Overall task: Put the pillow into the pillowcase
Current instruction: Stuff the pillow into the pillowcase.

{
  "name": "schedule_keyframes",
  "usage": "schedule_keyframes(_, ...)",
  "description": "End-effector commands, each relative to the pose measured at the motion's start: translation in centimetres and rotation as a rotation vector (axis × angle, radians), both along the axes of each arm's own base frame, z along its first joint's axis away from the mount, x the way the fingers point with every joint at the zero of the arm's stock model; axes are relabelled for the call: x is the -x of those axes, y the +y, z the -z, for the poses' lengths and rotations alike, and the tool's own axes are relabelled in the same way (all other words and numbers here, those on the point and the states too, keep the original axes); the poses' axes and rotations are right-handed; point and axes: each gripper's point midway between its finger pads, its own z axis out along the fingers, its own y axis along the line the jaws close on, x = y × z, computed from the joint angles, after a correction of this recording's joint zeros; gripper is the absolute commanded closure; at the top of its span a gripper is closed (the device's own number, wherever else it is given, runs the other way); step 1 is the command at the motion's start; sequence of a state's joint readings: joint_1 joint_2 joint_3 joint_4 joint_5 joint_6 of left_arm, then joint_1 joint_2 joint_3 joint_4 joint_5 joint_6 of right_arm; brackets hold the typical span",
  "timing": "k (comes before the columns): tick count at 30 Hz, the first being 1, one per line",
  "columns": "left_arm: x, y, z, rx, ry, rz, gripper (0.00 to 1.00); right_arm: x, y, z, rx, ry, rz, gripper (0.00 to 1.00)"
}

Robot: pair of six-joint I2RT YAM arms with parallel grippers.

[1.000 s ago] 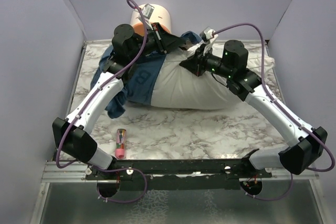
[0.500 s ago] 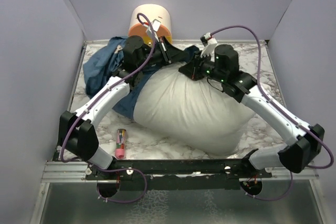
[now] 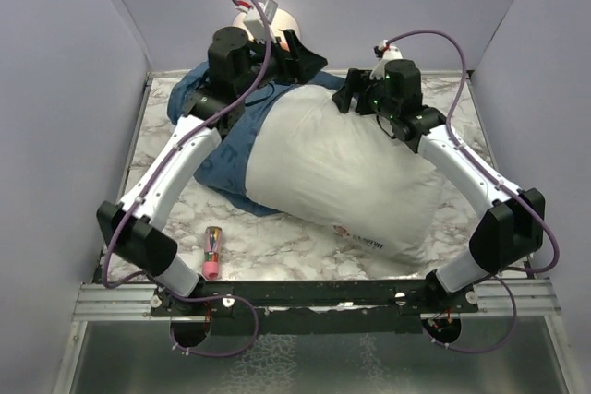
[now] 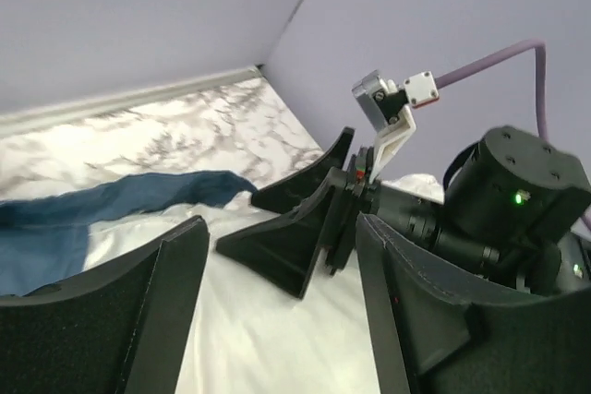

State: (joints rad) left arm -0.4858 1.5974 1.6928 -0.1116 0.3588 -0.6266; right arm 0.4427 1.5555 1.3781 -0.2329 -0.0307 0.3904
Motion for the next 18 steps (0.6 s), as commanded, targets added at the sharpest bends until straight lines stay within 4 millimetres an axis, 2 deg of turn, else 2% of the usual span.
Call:
schedule_keyframes(1, 3.0, 5.5, -2.5, -0.187, -0.148, -0.119, 0.33, 2.4, 0.6, -8.1, 0.008, -0.232, -0.188, 0.12)
schedule_keyframes(3, 4.7, 6.9, -0.8, -0.229, -0.116, -0.134, 0.37, 4.2, 1.3, -10.8, 0.001, -0.314, -0.283, 0.1)
schedule_keyframes(5, 6.2, 8.4, 1.7, -0.268, -0.068, -0.164, 0.39, 6.2, 1.7, -12.9, -0.025, -0.375, -0.355, 0.08)
schedule_keyframes(7, 7.5, 10.2, 4.6, -0.298, -0.014, -0.218, 0.44, 8.6, 2.4, -14.3, -0.059, -0.436, -0.454, 0.08)
schedule_keyframes(9, 8.6, 11.9, 7.6, -0.33, 0.036, -0.278, 0.46, 11.3, 3.4, -14.8, -0.093, -0.486, -0.588, 0.08)
schedule_keyframes(11, 9.3, 13.1, 9.2, -0.339, 0.056, -0.321, 0.47, 13.9, 4.5, -14.2, -0.119, -0.501, -0.73, 0.08)
schedule_keyframes(13, 9.5, 13.6, 10.6, -0.354, 0.075, -0.341, 0.46, 15.0, 5.1, -12.8, -0.087, -0.489, -0.772, 0.08)
schedule_keyframes(15, 9.1, 13.6, 12.1, -0.38, 0.109, -0.346, 0.42, 15.0, 5.2, -10.7, -0.034, -0.421, -0.772, 0.08)
schedule_keyframes(18, 7.6, 13.3, 14.1, -0.433, 0.166, -0.354, 0.38, 13.8, 4.9, -8.0, 0.023, -0.283, -0.72, 0.09)
